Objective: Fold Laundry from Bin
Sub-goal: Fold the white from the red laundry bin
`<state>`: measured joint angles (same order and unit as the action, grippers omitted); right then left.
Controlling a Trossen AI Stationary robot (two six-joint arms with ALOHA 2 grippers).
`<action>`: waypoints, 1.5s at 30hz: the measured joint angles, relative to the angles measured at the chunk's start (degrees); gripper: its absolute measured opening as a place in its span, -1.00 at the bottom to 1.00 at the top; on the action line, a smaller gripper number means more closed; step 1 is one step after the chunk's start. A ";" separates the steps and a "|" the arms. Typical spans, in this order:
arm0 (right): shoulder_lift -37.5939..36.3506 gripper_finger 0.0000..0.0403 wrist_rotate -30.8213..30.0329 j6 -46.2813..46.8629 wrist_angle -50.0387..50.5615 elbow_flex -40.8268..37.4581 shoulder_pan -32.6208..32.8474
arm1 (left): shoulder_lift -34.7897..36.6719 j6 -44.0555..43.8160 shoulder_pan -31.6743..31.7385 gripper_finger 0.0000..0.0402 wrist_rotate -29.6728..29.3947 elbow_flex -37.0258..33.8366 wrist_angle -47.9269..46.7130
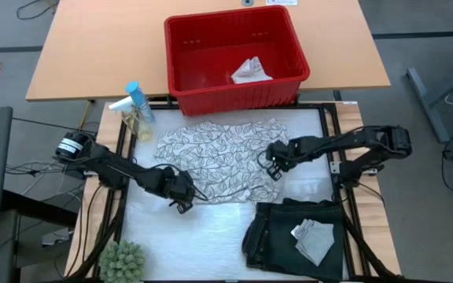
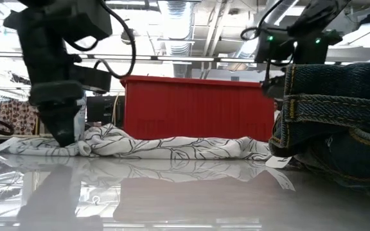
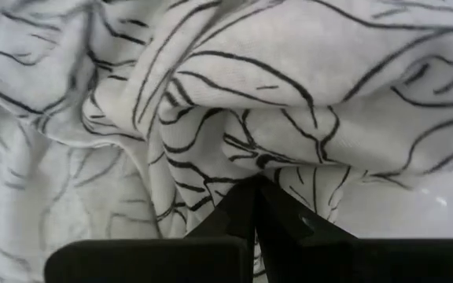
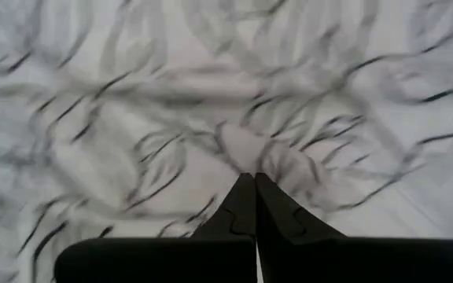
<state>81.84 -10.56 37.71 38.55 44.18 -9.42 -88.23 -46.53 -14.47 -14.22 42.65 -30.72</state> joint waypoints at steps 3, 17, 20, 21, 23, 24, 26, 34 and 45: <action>-0.09 -0.91 0.00 -3.14 -0.83 0.19 -3.38 | 0.16 0.40 1.65 -1.00 0.28 0.00 0.01; -0.26 -0.90 6.55 -7.08 -4.52 9.52 8.71 | 18.07 0.23 -1.62 -1.00 2.83 3.04 1.25; 0.07 -0.90 6.04 -5.79 -4.35 9.42 12.32 | 19.40 3.50 -5.51 -1.00 0.96 3.04 1.82; 0.06 -0.90 5.66 -5.64 -4.53 9.36 13.33 | 19.37 4.52 -7.00 -1.00 0.32 3.04 1.84; -0.02 -0.89 3.80 -4.83 -5.16 9.34 15.02 | 18.29 7.20 -10.03 -1.00 -0.02 3.04 1.82; -0.01 -0.87 2.45 -4.06 -4.86 9.34 15.58 | 17.25 8.15 -11.40 -1.00 -0.07 3.04 1.84; 0.02 -0.81 0.47 -2.03 -4.51 9.32 16.33 | 14.57 8.72 -13.62 -0.99 0.03 3.01 1.94; 0.02 -0.55 0.18 -0.66 -4.57 9.32 16.97 | 4.04 12.93 -15.12 -0.63 6.10 2.99 8.08; 0.02 -0.49 0.18 -0.56 -4.55 9.32 16.33 | 1.92 11.35 -14.02 -0.12 -3.91 2.99 8.01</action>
<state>81.87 -10.37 37.15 34.00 53.49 6.91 -86.31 -35.19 -28.49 -18.13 45.65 -22.71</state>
